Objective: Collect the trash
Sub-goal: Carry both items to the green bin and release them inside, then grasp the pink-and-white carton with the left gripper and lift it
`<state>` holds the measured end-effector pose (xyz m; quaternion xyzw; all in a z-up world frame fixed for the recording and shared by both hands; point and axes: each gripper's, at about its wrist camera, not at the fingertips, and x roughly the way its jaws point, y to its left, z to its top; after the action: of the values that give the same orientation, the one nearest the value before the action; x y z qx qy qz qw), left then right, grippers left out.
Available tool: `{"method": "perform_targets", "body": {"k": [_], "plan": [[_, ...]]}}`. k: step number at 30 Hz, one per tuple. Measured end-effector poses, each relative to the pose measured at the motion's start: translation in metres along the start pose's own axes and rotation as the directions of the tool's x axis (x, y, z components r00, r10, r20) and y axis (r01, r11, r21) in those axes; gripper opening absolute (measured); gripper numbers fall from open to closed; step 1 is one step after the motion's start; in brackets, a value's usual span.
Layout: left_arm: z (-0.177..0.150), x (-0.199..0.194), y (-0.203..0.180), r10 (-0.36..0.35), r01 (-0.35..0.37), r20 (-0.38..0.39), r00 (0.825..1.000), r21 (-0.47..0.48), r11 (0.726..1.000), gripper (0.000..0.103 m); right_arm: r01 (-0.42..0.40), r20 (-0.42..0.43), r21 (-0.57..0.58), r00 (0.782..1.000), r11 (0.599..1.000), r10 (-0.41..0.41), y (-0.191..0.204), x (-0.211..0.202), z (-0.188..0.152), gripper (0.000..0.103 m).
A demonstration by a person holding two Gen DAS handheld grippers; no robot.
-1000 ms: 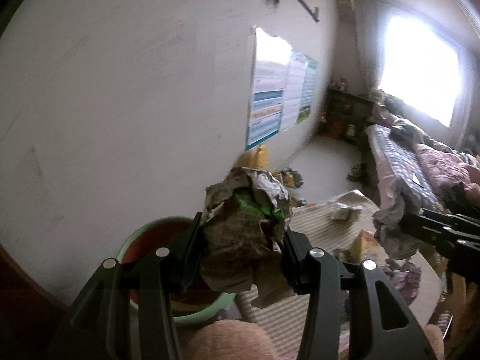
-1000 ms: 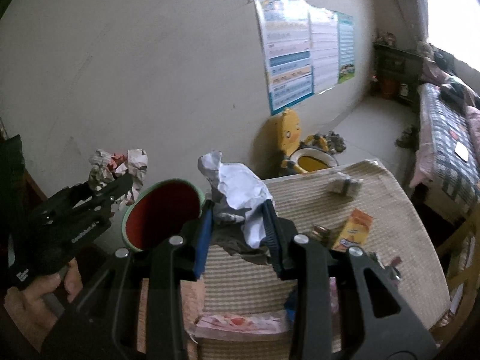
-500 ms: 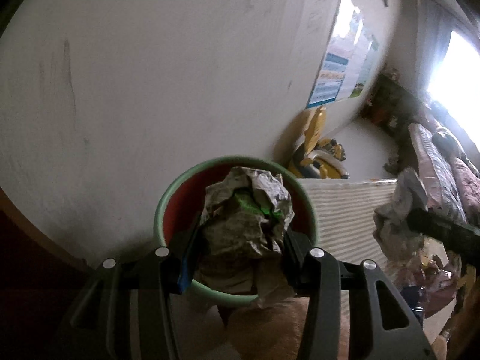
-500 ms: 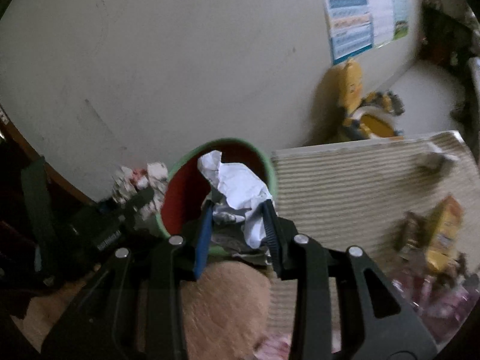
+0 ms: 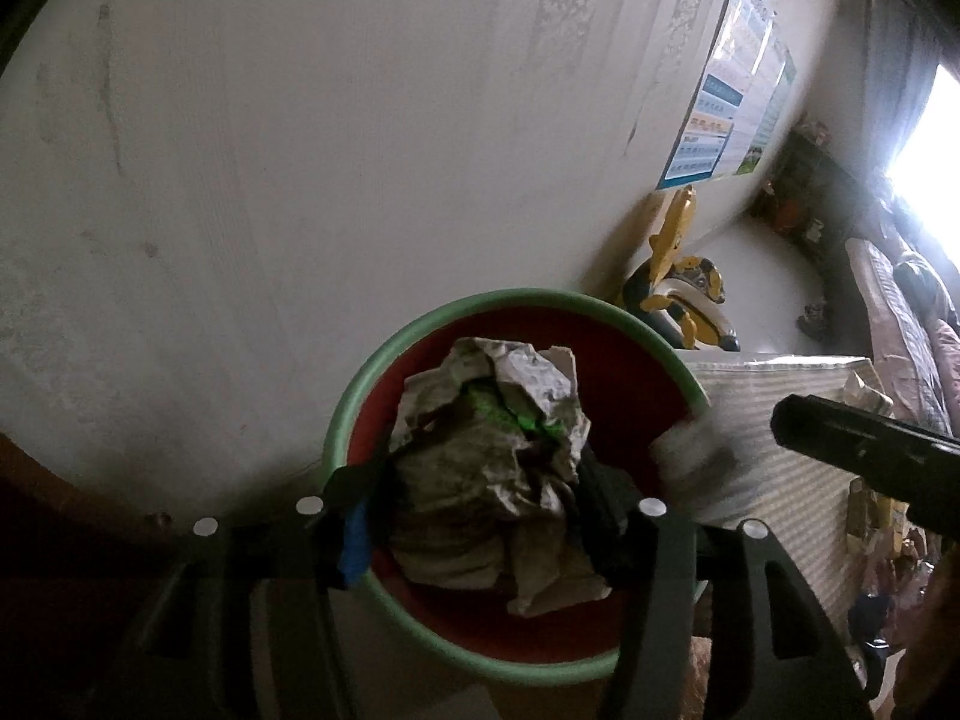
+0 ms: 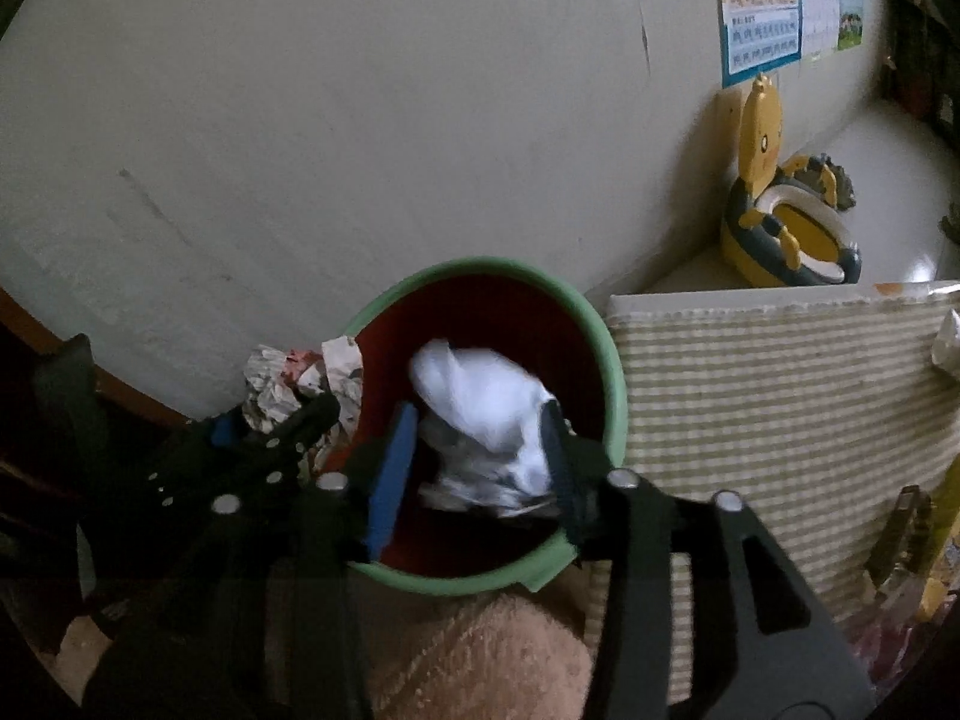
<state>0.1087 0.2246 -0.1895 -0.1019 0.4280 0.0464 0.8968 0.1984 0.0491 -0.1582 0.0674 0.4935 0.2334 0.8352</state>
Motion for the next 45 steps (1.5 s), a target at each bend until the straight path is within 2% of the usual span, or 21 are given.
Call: {"method": "perform_targets", "body": {"k": [2, 10, 19, 22, 29, 38, 41, 45], "plan": [[0.001, 0.002, 0.001, 0.005, -0.005, 0.000, 1.000, -0.002, 1.000, 0.058, 0.003, -0.002, 0.004, 1.000, 1.000, -0.003, -0.001, 0.001, -0.001, 0.052], [0.002, -0.002, -0.004, 0.002, -0.002, -0.007, 1.000, -0.005, 1.000, 0.059, 0.010, 0.033, -0.004, 0.999, 1.000, -0.010, -0.002, -0.022, -0.006, 0.055], [0.010, -0.034, -0.028, 0.005, -0.007, 0.054, 0.999, 0.036, 0.999, 0.061, 0.018, 0.128, -0.029, 0.992, 0.999, -0.014, 0.001, -0.089, -0.032, 0.056], [0.009, -0.049, -0.039, -0.002, -0.002, 0.078, 0.997, 0.052, 0.999, 0.061, 0.030, 0.168, -0.026, 0.985, 0.999, -0.025, -0.001, -0.115, -0.044, 0.060], [0.006, -0.081, -0.065, -0.031, 0.020, 0.117, 0.993, 0.093, 0.995, 0.061, 0.060, 0.228, -0.024, 0.972, 0.998, -0.053, -0.008, -0.159, -0.067, 0.061], [-0.004, -0.115, -0.113, -0.108, 0.082, 0.139, 0.985, 0.182, 0.980, 0.061, 0.095, 0.251, 0.045, 0.962, 0.995, -0.103, -0.037, -0.195, -0.106, 0.065], [-0.012, -0.120, -0.133, -0.144, 0.110, 0.132, 0.981, 0.234, 0.966, 0.063, 0.115, 0.251, 0.086, 0.959, 0.990, -0.133, -0.052, -0.206, -0.118, 0.065], [-0.027, -0.122, -0.157, -0.200, 0.167, 0.086, 0.976, 0.294, 0.941, 0.063, 0.160, 0.278, 0.144, 0.941, 0.977, -0.195, -0.079, -0.228, -0.130, 0.065]]}}
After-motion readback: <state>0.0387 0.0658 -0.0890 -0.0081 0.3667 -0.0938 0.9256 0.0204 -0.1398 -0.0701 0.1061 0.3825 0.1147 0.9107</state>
